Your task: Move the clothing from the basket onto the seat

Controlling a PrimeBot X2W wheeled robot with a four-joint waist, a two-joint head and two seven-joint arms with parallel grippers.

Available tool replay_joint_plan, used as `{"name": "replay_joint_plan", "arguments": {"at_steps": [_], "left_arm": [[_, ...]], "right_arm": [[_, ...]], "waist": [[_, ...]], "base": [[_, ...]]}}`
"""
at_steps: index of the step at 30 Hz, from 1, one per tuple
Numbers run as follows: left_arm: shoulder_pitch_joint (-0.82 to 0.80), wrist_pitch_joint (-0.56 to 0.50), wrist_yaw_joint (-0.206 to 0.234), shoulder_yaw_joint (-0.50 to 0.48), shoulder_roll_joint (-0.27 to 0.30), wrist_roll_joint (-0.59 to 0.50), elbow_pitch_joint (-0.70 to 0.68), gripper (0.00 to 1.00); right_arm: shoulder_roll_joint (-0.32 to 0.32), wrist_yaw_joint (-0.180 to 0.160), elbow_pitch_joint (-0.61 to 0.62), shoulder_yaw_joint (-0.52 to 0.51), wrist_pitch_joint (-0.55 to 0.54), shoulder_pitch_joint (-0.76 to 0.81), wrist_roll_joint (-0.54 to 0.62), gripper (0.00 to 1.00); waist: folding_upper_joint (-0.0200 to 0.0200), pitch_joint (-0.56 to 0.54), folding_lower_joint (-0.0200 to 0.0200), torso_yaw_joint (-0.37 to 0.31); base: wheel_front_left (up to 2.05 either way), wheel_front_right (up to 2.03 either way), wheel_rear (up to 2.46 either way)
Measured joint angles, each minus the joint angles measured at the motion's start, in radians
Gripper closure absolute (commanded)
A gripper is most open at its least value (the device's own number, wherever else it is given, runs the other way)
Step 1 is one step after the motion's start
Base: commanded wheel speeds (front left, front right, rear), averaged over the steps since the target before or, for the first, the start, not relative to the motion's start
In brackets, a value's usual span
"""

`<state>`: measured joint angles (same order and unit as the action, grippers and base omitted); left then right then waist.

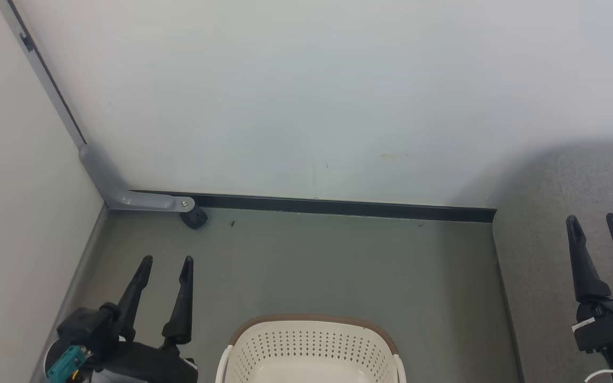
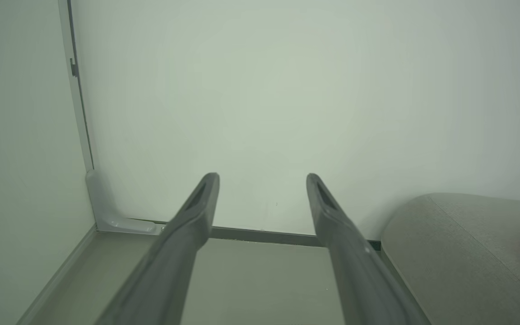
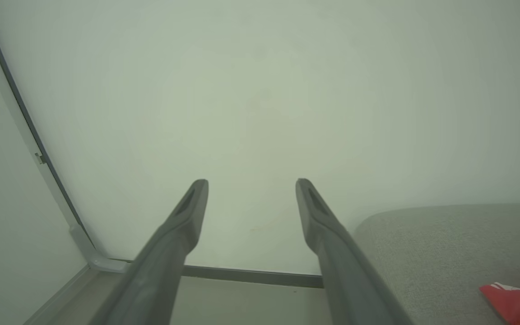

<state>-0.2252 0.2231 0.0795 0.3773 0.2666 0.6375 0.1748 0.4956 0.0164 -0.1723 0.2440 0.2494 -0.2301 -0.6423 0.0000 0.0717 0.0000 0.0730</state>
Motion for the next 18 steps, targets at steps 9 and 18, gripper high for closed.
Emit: {"name": "replay_joint_plan", "arguments": {"at_steps": [9,18], "left_arm": [[0.03,0.009,0.009,-0.014,0.006,0.0,-0.015,0.0],[0.033,0.009,0.009,-0.022,0.001,0.0,-0.019,0.0]], "right_arm": [[-0.046,-0.011,0.009,-0.012,0.0,0.041,0.022,0.0],[-0.084,-0.016,0.009,-0.032,0.0,0.074,0.033,0.0]], "waist": [[0.0,-0.009,0.0,0.006],[0.0,-0.007,0.0,0.001]], "base": [[0.0,0.0,0.0],[0.0,0.0,0.0]]}}
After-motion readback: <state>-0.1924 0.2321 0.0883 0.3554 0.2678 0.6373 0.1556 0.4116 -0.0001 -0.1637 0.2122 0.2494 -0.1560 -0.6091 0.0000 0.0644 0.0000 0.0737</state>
